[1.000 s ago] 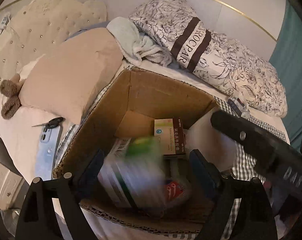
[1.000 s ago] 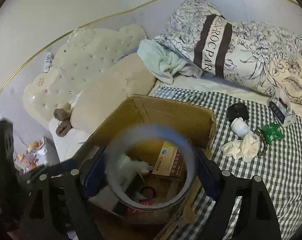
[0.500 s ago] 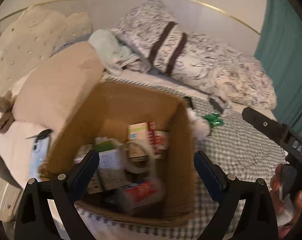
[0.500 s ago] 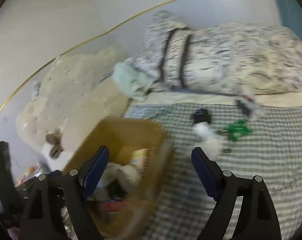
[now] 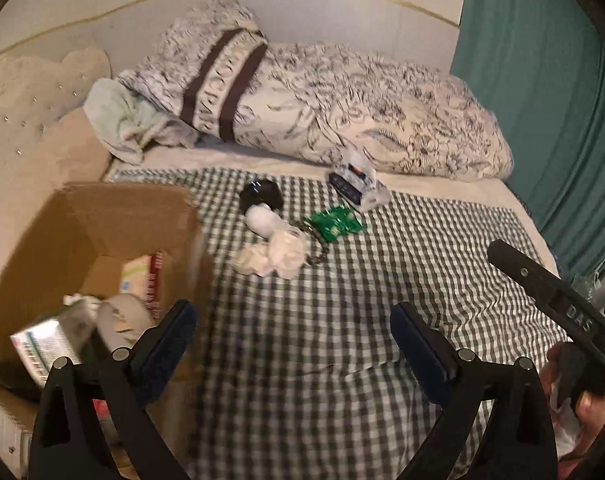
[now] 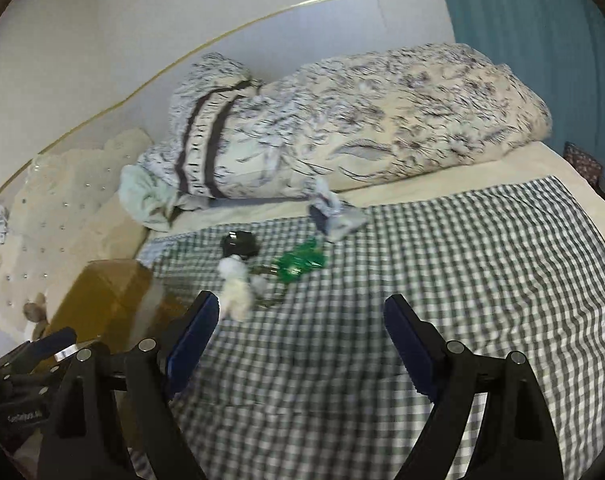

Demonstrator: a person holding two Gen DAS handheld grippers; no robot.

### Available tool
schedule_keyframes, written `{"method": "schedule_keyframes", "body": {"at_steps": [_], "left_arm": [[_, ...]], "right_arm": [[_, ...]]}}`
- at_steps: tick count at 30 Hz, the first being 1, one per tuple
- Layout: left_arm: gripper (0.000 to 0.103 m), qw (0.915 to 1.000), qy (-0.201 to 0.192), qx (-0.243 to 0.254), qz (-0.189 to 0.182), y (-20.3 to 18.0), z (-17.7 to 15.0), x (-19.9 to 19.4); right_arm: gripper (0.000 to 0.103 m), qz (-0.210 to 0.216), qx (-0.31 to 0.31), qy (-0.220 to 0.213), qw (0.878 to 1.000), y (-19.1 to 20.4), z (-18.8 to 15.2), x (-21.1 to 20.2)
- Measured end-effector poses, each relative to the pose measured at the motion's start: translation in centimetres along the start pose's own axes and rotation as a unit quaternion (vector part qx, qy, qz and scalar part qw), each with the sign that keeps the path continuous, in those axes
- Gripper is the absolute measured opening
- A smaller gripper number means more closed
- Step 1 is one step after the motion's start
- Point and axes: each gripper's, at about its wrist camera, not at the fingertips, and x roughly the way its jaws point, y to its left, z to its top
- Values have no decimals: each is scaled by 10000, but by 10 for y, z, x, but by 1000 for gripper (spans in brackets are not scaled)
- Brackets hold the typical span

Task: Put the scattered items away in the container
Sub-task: 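Grasp the lace cloth with the left gripper while the right gripper grasps the green snack bag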

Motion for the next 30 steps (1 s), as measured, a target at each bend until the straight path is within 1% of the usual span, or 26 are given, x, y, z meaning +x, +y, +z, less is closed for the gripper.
{"method": "schedule_keyframes", "body": {"at_steps": [4, 8, 12, 18, 20, 24, 25, 28, 30], "left_arm": [[100, 9999, 123, 56, 56, -15, 1, 34], [100, 9996, 131, 125, 210, -22, 3, 67], [100, 9990, 180, 102, 402, -20, 5, 103], [100, 9973, 216, 367, 603, -18, 12, 156], [100, 9969, 246, 274, 700, -8, 16, 174], [100, 9967, 394, -78, 703, 14, 17, 197], [100, 9970, 420, -58, 640, 15, 16, 202], [100, 9970, 394, 175, 643, 11, 12, 208], [100, 9978, 353, 168, 532, 14, 10, 211]], "right_arm": [[85, -46, 48, 113, 9999, -20, -2, 18], [85, -94, -7, 258, 9996, -33, -3, 40], [85, -75, -33, 381, 9992, -37, 1, 70], [85, 50, -124, 555, 9984, -34, 7, 112], [85, 76, -163, 586, 9981, -30, 10, 125], [85, 167, -259, 683, 9972, -23, 18, 160], [85, 181, -277, 704, 9970, -21, 19, 169], [85, 323, -279, 785, 9960, -15, 24, 195], [85, 418, -253, 894, 9948, -10, 26, 217]]}}
